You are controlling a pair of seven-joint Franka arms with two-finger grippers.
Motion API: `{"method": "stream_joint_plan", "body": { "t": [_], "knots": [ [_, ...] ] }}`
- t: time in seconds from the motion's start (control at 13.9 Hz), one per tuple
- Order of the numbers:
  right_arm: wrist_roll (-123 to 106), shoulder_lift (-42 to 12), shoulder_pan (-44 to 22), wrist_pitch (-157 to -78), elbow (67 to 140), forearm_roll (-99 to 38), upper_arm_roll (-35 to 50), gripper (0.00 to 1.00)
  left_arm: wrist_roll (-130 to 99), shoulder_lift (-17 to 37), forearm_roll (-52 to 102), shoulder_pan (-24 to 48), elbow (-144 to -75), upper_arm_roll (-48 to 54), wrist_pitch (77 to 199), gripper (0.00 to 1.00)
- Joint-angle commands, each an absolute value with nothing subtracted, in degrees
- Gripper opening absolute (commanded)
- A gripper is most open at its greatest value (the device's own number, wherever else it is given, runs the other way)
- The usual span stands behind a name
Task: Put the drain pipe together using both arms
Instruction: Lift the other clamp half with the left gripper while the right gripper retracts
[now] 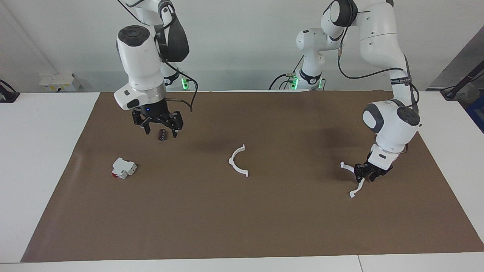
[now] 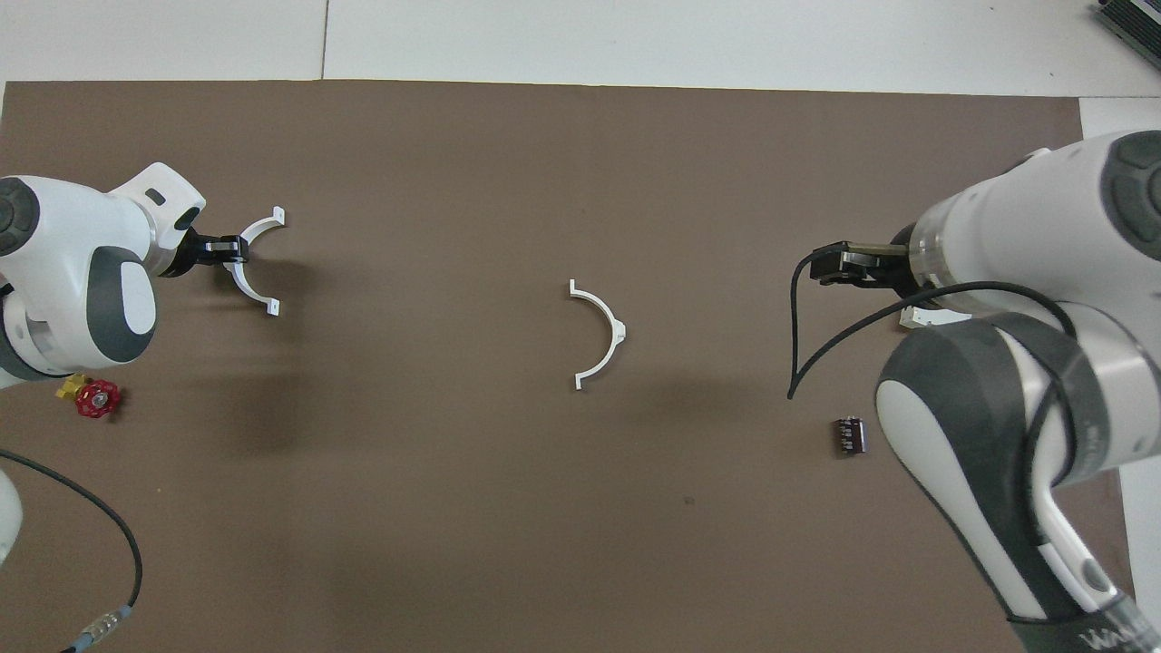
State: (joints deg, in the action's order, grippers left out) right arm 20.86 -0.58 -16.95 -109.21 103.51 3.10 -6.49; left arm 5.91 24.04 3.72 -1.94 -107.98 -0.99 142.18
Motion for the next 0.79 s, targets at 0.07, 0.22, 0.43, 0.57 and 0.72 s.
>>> {"method": "stream_joint_plan", "body": {
  "t": [0.07,0.22,0.43,0.57,0.72],
  "knots": [
    [14.3,3.4,-12.3,-101.8,102.3,1.0,-6.2,1.00,5.6,23.0,4.5,-1.4,-109.1,-1.1,140.4,0.00],
    [11.7,3.7,-10.7,-95.2,97.8,1.0,-6.2,1.00,5.5,22.7,4.5,-0.4,-108.5,-1.1,139.2,0.00],
    [7.9,3.7,-9.2,-89.2,93.9,1.6,-6.8,1.00,5.5,21.4,3.9,2.2,-108.0,-1.3,138.0,0.00],
    [6.9,3.9,-8.6,-89.1,94.3,1.1,-7.5,1.00,5.5,21.0,2.9,5.5,-107.8,-1.4,137.3,0.00],
    [7.4,4.7,-9.1,-89.3,95.6,1.1,-7.5,1.00,4.4,20.9,1.8,9.6,-107.8,-1.5,137.1,0.00]
  ]
}}
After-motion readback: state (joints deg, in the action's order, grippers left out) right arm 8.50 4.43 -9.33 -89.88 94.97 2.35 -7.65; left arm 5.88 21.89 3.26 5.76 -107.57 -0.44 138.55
